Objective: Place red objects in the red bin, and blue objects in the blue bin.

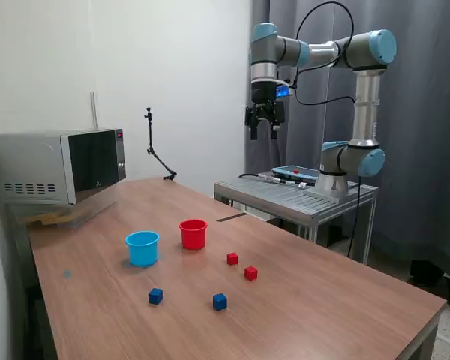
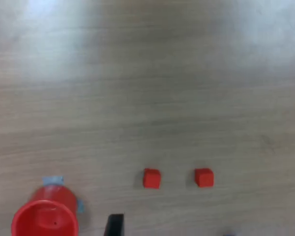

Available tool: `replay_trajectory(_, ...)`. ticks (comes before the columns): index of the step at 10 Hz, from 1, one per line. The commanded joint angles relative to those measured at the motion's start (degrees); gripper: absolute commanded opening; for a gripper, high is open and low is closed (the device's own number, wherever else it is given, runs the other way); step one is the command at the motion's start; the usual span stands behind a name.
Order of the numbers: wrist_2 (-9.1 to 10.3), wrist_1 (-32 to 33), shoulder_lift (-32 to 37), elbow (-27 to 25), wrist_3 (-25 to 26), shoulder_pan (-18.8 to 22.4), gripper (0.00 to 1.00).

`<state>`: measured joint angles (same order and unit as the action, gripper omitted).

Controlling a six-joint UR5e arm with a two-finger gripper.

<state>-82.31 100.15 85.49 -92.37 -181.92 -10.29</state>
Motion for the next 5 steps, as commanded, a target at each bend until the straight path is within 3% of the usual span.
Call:
replay_trajectory(1,0.22,3.20,-1.72,-0.09,3.58,0.00,1.00)
replay_trajectory(5,-0.48,4.61,-5.24,-0.44,3.76,0.88,1.00)
